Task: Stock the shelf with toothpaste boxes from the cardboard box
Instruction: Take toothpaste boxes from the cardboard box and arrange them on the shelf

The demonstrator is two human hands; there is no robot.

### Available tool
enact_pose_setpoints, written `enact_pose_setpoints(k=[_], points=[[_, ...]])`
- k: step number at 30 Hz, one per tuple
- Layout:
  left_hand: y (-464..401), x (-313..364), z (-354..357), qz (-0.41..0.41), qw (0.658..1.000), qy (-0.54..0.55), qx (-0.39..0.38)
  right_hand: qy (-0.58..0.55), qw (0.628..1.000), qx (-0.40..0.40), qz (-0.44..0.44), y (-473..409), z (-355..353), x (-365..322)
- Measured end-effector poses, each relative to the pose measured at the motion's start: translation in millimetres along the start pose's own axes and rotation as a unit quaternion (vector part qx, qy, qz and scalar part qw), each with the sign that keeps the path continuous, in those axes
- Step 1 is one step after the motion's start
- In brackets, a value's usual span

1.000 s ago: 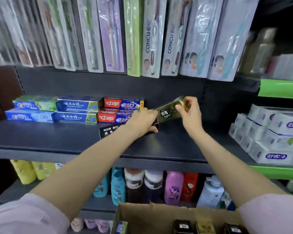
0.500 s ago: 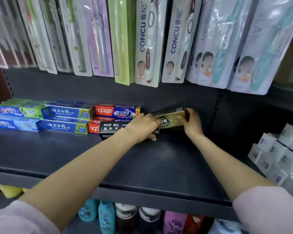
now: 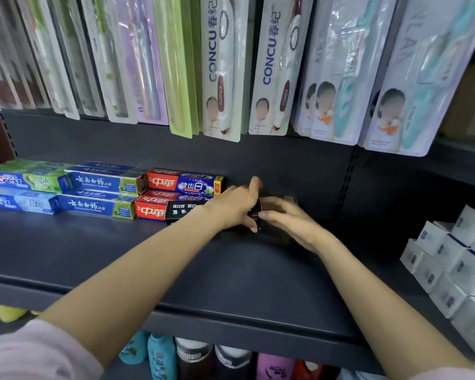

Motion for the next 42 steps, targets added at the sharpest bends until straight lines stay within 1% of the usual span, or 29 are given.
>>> enact_pose_setpoints(k=[1,2,4,8,10,13,15,17,19,23,26,28,30,32,35,38,40,42], points=[[-0.3,0.4,-0.9,0.001,1.000,0.014,-0.002,0.018,1.000,0.002,-0.012,2.4,0.4,-2.5],[-0.1,0.7,-1.9,0.003,1.000,0.028,-0.001,0.033,0.999,0.023,-0.025,2.9,-1.2,-4.9],[0.9,-0.9,-4.3,0.001,0.998,0.064,0.016,0.026,0.997,0.062,-0.045,3.0,-3.0,-11.8],[9.9,-4.1,-15.2,0.005,0.987,0.133,0.088,0.020,0.996,0.075,-0.044,1.3,-5.0,-19.2],[17.0,-9.8,-20.0,0.009,0.987,0.110,0.117,-0.010,0.996,0.084,-0.028,1.3,-8.2,-21.2],[28.7,-30.9,-20.2,-0.035,0.995,0.018,0.090,-0.034,0.994,0.101,0.007,4.4,-14.1,-18.6],[34.8,-45.6,-21.8,-0.070,0.994,-0.014,0.084,-0.028,0.992,0.121,0.029,6.1,-19.5,-12.0],[35.4,-55.1,-22.8,-0.092,0.992,0.003,0.083,-0.035,0.987,0.150,0.048,6.5,-24.1,-4.5],[31.7,-56.1,-23.0,-0.096,0.990,0.060,0.083,-0.050,0.981,0.178,0.054,7.6,-26.5,-1.9],[20.9,-48.4,-30.4,-0.090,0.982,0.099,0.134,-0.036,0.972,0.230,0.041,3.8,-32.0,-5.0],[8.6,-45.4,-34.1,-0.077,0.980,0.095,0.155,0.023,0.971,0.234,0.041,-2.2,-36.2,-5.1],[-3.3,-40.7,-33.7,-0.062,0.983,0.086,0.150,0.087,0.962,0.257,0.032,-3.0,-44.0,-4.7],[-18.7,-34.7,-34.2,-0.047,0.986,0.073,0.143,0.125,0.950,0.285,0.015,-3.4,-52.8,-7.1],[-34.4,-30.8,-34.2,-0.037,0.988,0.058,0.137,0.180,0.930,0.321,0.003,-6.5,-60.6,-10.3],[-50.6,-32.7,-22.9,-0.031,0.990,0.028,0.135,0.263,0.893,0.364,0.013,-11.8,-62.3,-10.5],[-56.3,-35.3,-6.3,-0.031,0.983,-0.065,0.169,0.304,0.889,0.342,0.030,-19.3,-54.8,-3.8],[-59.8,-34.8,-5.3,-0.030,0.979,-0.080,0.187,0.322,0.883,0.340,0.039,-23.5,-55.2,-3.7],[-61.9,-32.4,-6.4,-0.027,0.979,-0.079,0.185,0.331,0.881,0.334,0.049,-24.7,-56.5,-5.4]])
Point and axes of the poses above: each hand's wrist, its own y-axis away from the middle knuckle, its own z-axis out of the palm, x = y × z, the point moved 5 cm from there along -y, towards the middle knuckle, and after that the axes turned 11 degrees about y, right-handed, at the moved point
